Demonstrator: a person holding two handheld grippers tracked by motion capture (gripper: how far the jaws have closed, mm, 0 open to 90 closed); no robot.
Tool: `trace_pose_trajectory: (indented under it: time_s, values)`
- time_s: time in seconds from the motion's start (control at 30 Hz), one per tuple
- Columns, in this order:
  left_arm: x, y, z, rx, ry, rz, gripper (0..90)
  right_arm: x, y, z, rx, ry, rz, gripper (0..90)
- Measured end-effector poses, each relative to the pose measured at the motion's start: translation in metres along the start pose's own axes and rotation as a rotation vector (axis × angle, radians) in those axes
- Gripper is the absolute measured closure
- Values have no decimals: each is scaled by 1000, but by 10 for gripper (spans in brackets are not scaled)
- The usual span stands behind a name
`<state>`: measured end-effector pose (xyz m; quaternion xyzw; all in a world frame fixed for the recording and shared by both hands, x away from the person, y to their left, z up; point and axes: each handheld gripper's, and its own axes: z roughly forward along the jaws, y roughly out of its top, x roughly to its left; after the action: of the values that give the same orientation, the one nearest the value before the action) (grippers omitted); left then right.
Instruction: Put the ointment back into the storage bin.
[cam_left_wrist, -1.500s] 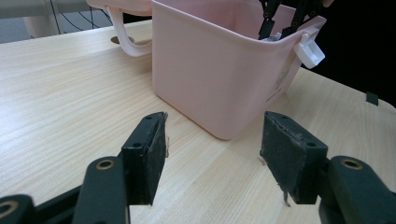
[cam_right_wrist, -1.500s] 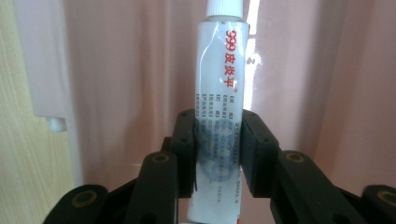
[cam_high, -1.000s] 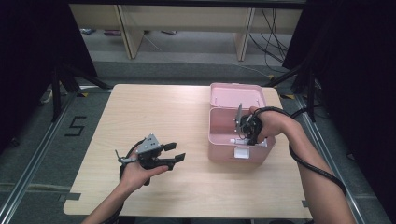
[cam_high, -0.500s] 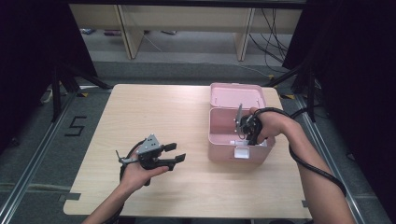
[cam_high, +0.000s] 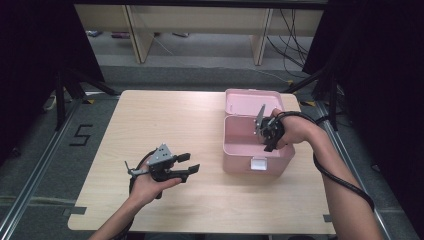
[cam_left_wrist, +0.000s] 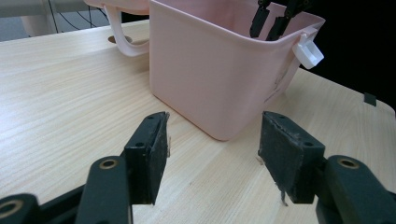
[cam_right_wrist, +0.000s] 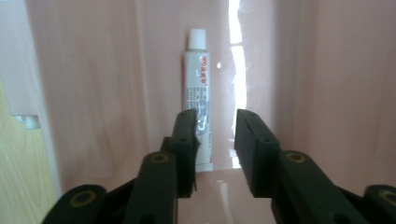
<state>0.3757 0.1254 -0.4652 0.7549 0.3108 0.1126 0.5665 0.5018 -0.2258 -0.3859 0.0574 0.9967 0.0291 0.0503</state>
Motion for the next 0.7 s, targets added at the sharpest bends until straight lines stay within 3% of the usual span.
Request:
trace_pose_trajectory:
  time_s: [0.07, 0.17, 0.2, 0.23, 0.27, 0.3, 0.33, 0.37, 0.43, 0.47, 0.63, 0.7]
  values:
    - [0, 0, 0, -7, 1, 3, 436, 0, 0, -3, -5, 0, 4, 777]
    - [-1, 1, 1, -21, -6, 9, 477, 3, -2, -8, -14, -19, 88, 844]
    - [-1, 1, 1, -20, -7, 11, 495, 1, -3, -9, -26, -26, 63, 857]
    - [-1, 1, 1, -19, -2, 13, 511, 3, -4, -10, -31, -34, 91, 871]
    - [-2, 2, 0, -13, 2, 20, 528, 2, -5, -11, -38, -46, 87, 879]
    - [-2, 2, 0, -15, 2, 21, 549, 3, -6, -12, -39, -42, 116, 884]
    - [-2, 2, 0, -13, 6, 24, 568, 3, -7, -12, -51, -46, 103, 892]
    - [-3, 2, 0, -18, 7, 22, 589, 4, -9, -13, -58, -59, 131, 900]
    - [-4, 3, -1, -36, 13, 18, 653, 3, -12, -14, -82, -66, 110, 900]
    - [-4, 3, -1, -40, 12, 21, 672, 6, -14, -14, -80, -64, 154, 900]
    - [-5, 4, 3, -38, -13, 33, 767, 7, -20, -15, -117, -60, 177, 900]
    - [-7, 5, 4, -31, -3, 36, 795, 7, -23, -17, -121, -67, 189, 900]
